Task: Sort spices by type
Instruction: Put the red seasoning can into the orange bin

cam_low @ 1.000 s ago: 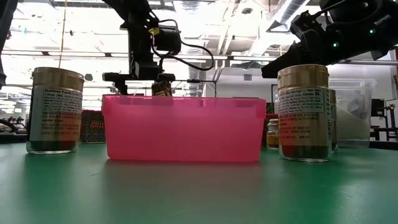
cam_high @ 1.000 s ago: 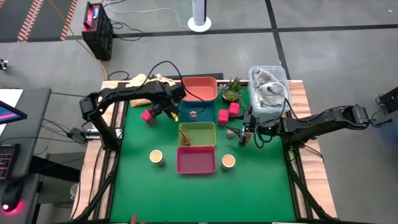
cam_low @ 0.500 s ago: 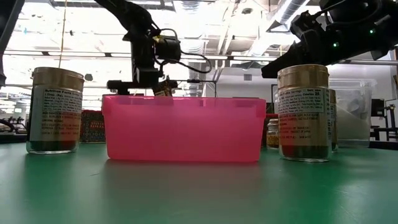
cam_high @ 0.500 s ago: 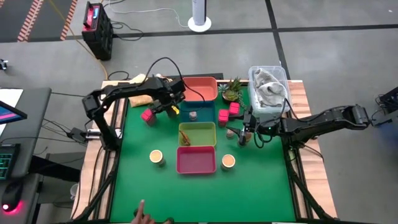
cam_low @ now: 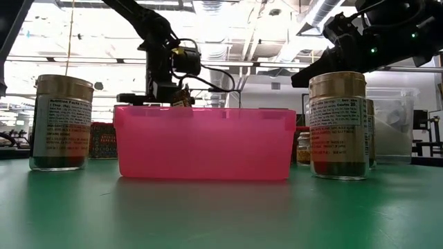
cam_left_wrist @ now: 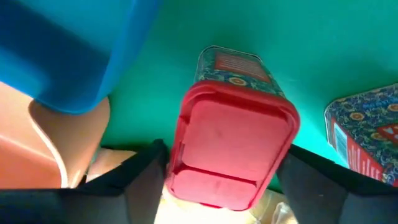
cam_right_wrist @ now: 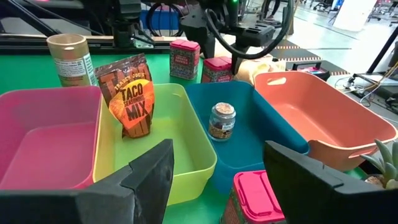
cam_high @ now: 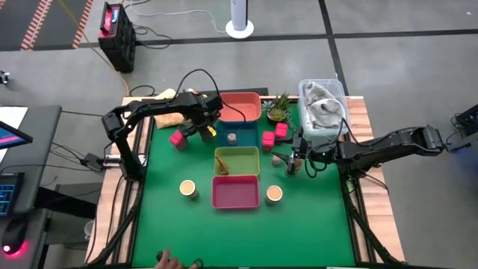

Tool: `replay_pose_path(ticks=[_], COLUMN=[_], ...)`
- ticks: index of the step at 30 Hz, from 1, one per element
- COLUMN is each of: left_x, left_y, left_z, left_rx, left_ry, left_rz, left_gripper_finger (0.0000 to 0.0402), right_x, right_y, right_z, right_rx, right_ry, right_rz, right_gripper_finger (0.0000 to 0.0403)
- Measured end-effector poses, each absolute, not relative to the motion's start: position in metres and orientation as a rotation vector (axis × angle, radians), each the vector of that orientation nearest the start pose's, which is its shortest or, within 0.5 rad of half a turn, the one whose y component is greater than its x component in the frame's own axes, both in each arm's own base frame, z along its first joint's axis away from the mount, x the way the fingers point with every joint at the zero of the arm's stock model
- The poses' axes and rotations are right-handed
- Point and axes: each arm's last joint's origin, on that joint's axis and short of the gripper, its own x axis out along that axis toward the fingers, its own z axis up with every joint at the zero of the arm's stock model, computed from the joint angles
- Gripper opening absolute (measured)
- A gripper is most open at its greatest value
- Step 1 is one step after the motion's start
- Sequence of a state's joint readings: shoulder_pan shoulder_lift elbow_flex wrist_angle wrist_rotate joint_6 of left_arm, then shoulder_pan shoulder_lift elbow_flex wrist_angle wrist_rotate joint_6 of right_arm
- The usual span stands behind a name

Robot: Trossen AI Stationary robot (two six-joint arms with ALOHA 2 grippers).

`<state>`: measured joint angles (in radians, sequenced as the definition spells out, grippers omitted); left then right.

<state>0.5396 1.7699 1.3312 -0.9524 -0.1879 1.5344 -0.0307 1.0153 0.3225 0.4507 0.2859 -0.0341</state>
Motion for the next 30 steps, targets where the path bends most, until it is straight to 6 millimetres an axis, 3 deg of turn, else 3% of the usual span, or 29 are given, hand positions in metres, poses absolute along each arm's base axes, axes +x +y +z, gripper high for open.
replay_pose_path(ticks=[5, 13, 30], left_x=[0.285, 0.288, 0.296], left_y=[0.177, 0.171, 0.170], left_z=[0.218, 0.220, 0.280], left_rx=[0.937, 0.847, 0.720], left_ry=[1.510, 1.551, 1.633], left_rz=[-0.547, -0.433, -0.084], left_gripper_finger=[0.0211, 0.0211, 0.0214], right_x=[0.200, 0.200, 0.200], right_y=[-0.014, -0.014, -0.014], right_z=[0.195, 0.195, 0.195], right_rx=[-0.065, -0.061, -0.058], right_ry=[0.247, 0.246, 0.245], right_rz=[-0.311, -0.308, -0.308], right_gripper_finger=[0.0276, 0.0276, 0.0276])
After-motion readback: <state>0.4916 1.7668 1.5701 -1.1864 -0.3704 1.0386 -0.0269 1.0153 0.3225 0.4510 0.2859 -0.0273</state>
